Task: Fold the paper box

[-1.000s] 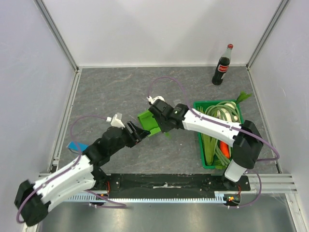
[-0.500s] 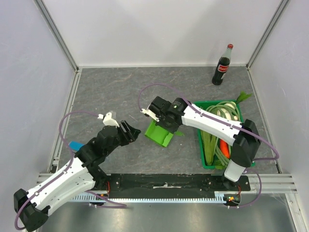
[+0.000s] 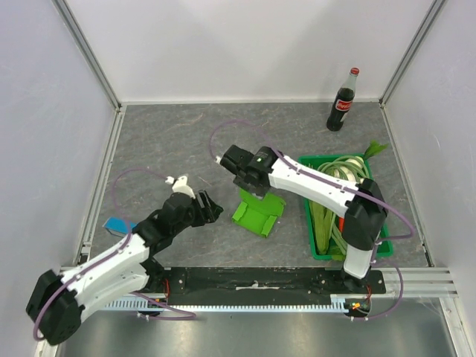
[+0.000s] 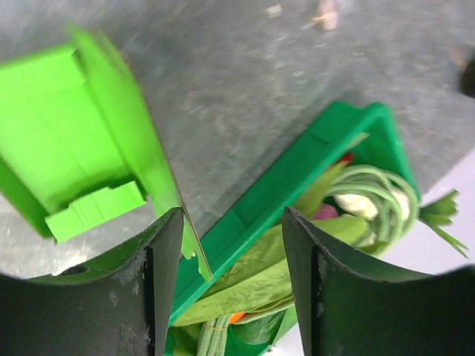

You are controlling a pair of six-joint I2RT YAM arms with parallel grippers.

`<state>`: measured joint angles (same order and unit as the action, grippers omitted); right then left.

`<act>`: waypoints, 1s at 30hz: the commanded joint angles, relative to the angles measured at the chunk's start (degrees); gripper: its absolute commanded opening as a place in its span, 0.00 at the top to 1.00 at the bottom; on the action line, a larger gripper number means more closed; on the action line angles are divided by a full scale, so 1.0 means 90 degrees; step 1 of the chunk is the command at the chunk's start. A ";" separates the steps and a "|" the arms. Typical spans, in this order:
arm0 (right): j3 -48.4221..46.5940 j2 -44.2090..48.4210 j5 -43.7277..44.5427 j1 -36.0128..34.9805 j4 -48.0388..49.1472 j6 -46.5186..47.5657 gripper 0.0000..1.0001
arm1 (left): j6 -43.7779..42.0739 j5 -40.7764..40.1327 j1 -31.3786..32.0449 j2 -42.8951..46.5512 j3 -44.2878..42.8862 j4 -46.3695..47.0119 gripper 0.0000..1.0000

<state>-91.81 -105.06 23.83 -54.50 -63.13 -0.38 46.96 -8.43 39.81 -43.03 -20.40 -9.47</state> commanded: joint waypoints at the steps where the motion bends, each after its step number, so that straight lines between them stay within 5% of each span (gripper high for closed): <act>1: -0.0775 0.0822 0.1735 0.0079 -0.0161 -0.1536 0.33 | -0.1018 0.0506 -0.0039 -0.1281 -0.0456 0.0867 0.26; 8: 0.1006 0.2850 0.0618 0.0128 -0.0105 -0.3949 0.27 | -0.1906 0.1111 -0.0049 -0.2943 -0.1530 0.1092 0.29; 14: 0.4645 0.5416 -0.0763 -0.0214 0.2850 -0.6136 0.50 | -0.2200 0.1571 -0.0039 -0.3684 -0.1775 0.1521 0.45; 17: 0.5967 0.6036 -0.0822 -0.0341 0.4443 -0.6792 0.52 | -0.2415 0.1522 -0.0029 -0.4056 -0.1903 0.1531 0.48; 30: 0.7457 0.5316 -0.0089 -0.0390 0.6478 -0.7379 0.53 | -0.2454 0.1610 0.0068 -0.4565 -0.1727 0.2146 0.53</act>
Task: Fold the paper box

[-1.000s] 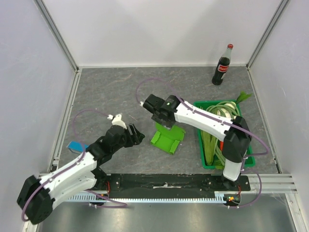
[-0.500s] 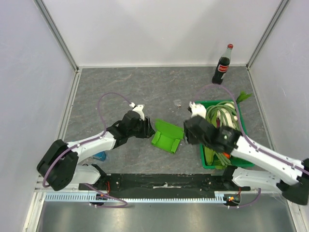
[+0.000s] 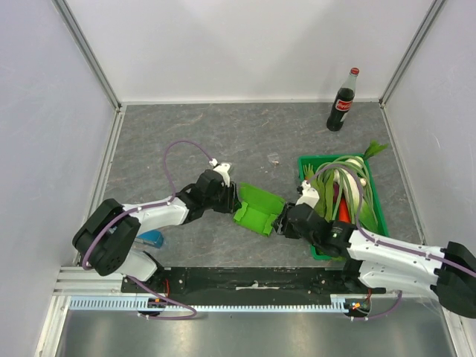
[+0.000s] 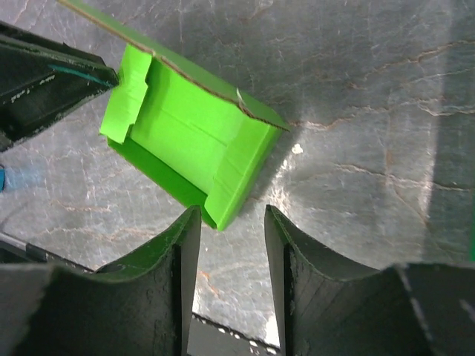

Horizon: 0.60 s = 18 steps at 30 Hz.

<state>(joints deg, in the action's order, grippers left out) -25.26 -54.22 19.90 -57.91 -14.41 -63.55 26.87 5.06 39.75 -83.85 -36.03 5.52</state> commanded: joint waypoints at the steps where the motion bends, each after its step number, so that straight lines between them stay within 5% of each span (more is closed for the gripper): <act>1: -0.0006 -0.0449 0.0270 -0.0021 0.1045 -0.0371 0.54 | -0.0193 0.0073 0.0095 -0.0058 0.0009 0.0471 0.53; 9: -0.0270 -0.1495 0.0211 -0.0021 0.1026 -0.0498 0.59 | -0.0125 -0.0269 0.0466 -0.0243 -0.0010 0.0393 0.62; 18: -0.0796 -0.2188 0.0347 -0.0167 0.0772 -0.0156 0.78 | 0.0090 -0.1049 0.0896 -0.0302 -0.0020 0.0159 0.73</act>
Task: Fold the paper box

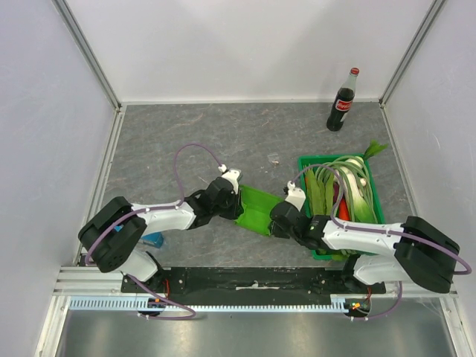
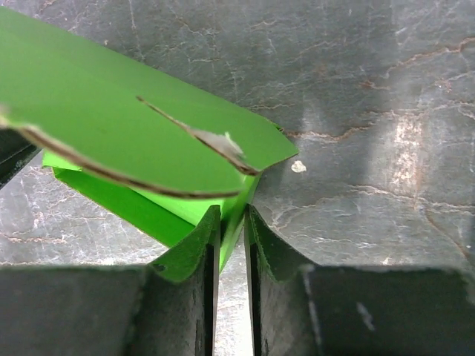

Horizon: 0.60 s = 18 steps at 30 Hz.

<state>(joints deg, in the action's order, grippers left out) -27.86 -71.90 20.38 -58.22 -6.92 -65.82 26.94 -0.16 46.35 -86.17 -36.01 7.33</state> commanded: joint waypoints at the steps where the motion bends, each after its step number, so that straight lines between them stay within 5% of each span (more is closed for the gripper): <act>1: -0.0605 -0.0369 0.0352 -0.0201 -0.0168 0.0135 0.80 | 0.0102 -0.0557 0.0201 -0.0045 -0.0042 -0.0130 0.74; 12: -0.1748 -0.1600 0.1309 -0.0709 -0.1711 0.0400 1.00 | 0.0522 -0.1446 0.0866 -0.0133 -0.0159 -0.0473 0.80; 18: -0.1875 -0.2050 0.1407 -0.0797 -0.1868 0.0497 1.00 | 0.0699 -0.1418 0.0885 0.0111 -0.0003 -0.0493 0.70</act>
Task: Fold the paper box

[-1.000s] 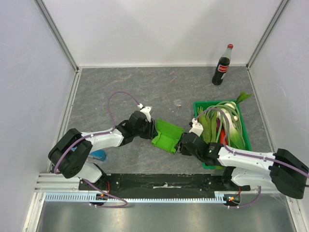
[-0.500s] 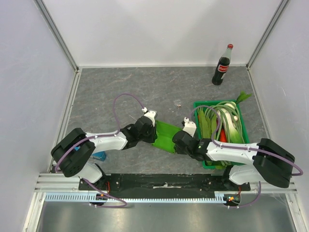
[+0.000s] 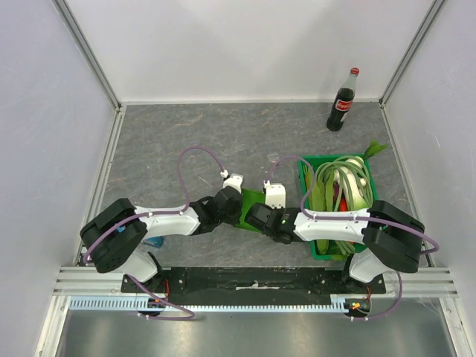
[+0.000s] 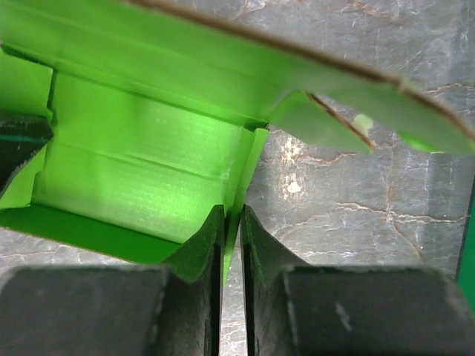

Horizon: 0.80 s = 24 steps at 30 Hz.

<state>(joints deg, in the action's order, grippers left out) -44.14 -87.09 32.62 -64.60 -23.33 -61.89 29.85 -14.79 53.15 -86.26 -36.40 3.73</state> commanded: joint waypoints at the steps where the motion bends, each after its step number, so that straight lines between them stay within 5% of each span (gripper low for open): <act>1: -0.0066 -0.0382 0.0067 -0.0107 -0.0044 0.0089 1.00 | 0.0356 0.0246 0.0130 0.0150 0.0060 -0.0092 0.70; 7: 0.0002 -0.0236 0.0077 -0.0108 -0.0015 0.0265 1.00 | 0.0160 0.0315 0.0091 0.0316 0.0080 -0.0267 0.74; 12: -0.0066 -0.0255 0.0203 -0.0224 -0.0025 0.0197 1.00 | -0.0005 -0.0386 0.0101 -0.0013 -0.0202 -0.0832 0.98; 18: -0.0330 -0.0441 0.0731 -0.0644 -0.0308 -0.0690 1.00 | 0.0823 -0.2123 0.0657 -0.1146 -0.1189 -0.2580 0.98; 24: 0.0011 -0.0246 0.0546 -0.0694 0.0453 -0.0819 1.00 | 0.1283 -0.1942 0.0745 -0.1675 -0.1365 -0.2553 0.98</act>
<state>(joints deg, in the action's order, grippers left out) -45.56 -89.71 39.97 -69.63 -24.86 -66.37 34.83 -30.65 59.13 -95.72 -49.08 -14.06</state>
